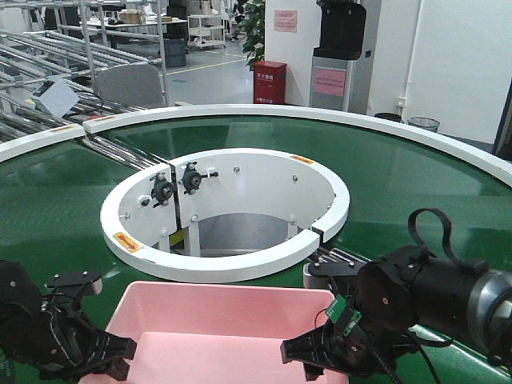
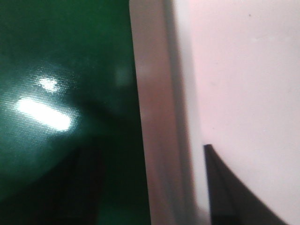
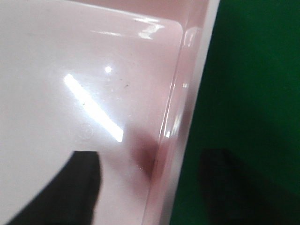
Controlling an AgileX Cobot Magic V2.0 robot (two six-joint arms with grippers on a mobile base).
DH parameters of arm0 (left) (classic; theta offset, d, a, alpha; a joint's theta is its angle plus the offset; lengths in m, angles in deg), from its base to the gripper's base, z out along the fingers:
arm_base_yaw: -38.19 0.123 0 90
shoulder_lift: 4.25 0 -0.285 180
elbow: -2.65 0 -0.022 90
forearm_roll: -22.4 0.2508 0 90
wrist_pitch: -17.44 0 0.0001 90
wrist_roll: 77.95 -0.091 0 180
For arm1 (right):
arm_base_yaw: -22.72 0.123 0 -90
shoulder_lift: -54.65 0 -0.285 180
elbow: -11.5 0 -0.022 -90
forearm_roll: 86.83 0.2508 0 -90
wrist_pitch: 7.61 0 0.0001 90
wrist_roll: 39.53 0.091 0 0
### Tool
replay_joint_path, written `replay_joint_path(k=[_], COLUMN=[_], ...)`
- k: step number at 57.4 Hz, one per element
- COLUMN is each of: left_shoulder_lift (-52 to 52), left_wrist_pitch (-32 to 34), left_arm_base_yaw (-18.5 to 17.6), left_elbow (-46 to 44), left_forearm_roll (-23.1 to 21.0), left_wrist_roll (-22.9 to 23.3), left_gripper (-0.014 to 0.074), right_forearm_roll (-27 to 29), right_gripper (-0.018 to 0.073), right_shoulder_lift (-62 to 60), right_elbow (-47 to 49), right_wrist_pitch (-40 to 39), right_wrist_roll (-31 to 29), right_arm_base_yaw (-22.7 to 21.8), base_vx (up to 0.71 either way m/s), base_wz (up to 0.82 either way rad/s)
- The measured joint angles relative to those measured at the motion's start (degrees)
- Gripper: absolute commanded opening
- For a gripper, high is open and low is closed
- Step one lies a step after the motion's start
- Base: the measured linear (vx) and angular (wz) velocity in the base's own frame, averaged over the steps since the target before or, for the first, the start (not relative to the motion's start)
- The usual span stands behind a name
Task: Grab pink bin and stack on right shelf
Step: 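Lower both grippers onto opposite rims of the pink bin, then close both grippers on the rims and lift the pink bin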
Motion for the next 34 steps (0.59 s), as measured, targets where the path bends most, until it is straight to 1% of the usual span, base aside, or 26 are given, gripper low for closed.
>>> replay_joint_path(k=[1, 3, 4, 6, 8, 9, 23, 34], left_shoulder_lift=[-0.1, -0.1, -0.1, -0.1, -0.1, -0.1, 1.4, 8.9], left_wrist_pitch=[0.0, 0.0, 0.0, 0.0, 0.0, 0.1, 0.1, -0.1], left_arm_base_yaw=[0.0, 0.0, -0.1, -0.2, -0.3, -0.4, -0.4, -0.3], left_elbow=[0.0, 0.0, 0.0, 0.0, -0.1, -0.1, -0.1, 0.0], left_forearm_roll=[-0.1, -0.6, -0.7, -1.1, -1.1, -0.9, 0.3, 0.9], left_wrist_roll=[0.0, -0.1, -0.1, -0.1, -0.1, -0.1, -0.1, -0.1], left_gripper=[0.0229, 0.0167, 0.0136, 0.0061, 0.0003, -0.0011, -0.0007, -0.0004], right_forearm_roll=[0.0, 0.0, 0.0, 0.0, 0.1, 0.2, 0.4, -0.4], right_gripper=[0.0179, 0.0109, 0.0057, -0.0017, -0.0015, -0.0015, -0.001, -0.0008], right_shoulder_lift=[0.1, 0.2, 0.2, 0.2, 0.2, 0.2, -0.1, -5.5], right_elbow=[0.0, 0.0, 0.0, 0.0, 0.0, 0.0, 0.1, 0.1], right_wrist_pitch=[0.0, 0.0, 0.0, 0.0, 0.1, 0.2, 0.1, 0.3], right_wrist_roll=[0.0, 0.0, 0.0, 0.0, 0.2, 0.6, 1.1, 1.6], right_arm_base_yaw=[0.0, 0.0, 0.0, 0.0, 0.0, 0.0, 0.1, 0.2], base_vx=[0.0, 0.0, 0.0, 0.0, 0.0, 0.0, 0.0, 0.0], base_wz=[0.0, 0.0, 0.0, 0.0, 0.0, 0.0, 0.0, 0.0])
